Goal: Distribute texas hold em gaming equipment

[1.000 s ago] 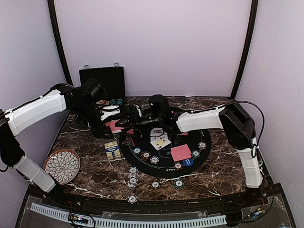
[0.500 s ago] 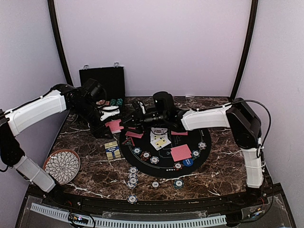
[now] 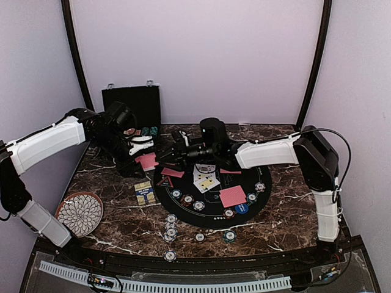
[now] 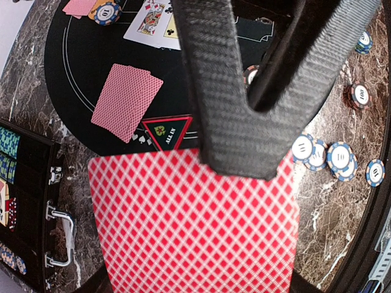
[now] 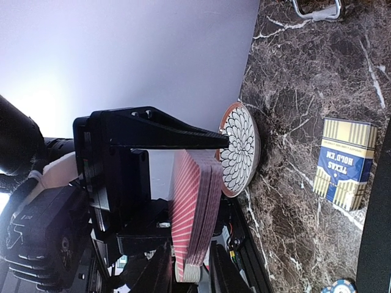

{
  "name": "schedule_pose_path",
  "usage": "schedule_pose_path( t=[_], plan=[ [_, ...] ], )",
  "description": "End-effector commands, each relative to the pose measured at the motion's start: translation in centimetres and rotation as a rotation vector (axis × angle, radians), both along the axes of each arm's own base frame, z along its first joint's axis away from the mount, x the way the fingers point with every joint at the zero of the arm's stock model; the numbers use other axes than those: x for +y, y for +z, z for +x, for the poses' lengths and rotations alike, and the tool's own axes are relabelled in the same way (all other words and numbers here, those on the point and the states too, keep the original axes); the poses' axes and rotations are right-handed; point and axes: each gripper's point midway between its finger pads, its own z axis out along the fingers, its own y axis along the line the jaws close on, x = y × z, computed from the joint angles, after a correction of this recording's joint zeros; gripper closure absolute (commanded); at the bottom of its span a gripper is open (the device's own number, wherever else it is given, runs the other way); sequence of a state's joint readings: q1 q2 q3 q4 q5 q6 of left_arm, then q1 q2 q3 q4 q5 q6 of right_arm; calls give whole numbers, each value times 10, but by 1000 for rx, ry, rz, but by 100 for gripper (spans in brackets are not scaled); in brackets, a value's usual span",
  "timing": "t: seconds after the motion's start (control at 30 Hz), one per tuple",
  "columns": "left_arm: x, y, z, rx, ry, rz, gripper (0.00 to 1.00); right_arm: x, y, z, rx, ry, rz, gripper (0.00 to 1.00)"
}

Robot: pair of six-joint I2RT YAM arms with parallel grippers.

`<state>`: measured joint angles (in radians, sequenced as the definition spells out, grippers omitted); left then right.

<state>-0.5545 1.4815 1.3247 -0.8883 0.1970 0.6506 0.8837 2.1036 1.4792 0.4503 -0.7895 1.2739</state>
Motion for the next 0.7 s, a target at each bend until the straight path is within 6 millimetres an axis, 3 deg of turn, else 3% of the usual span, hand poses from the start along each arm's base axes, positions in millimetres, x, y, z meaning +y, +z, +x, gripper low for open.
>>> schedule_pose_path(
  t=[0.0, 0.2, 0.47, 0.67],
  plan=[
    [2, 2, -2, -15, -3, -7, 100, 9, 22, -5, -34, 29, 69, 80],
    [1, 3, 0, -18, -3, -9, 100, 12, 25, -6, -36, 39, 77, 88],
    [0, 3, 1, -20, -3, -10, 100, 14, 18, -10, -25, 59, 66, 91],
    [1, 3, 1, -20, -2, -6, 100, 14, 17, -10, -26, 64, 65, 100]
  ],
)
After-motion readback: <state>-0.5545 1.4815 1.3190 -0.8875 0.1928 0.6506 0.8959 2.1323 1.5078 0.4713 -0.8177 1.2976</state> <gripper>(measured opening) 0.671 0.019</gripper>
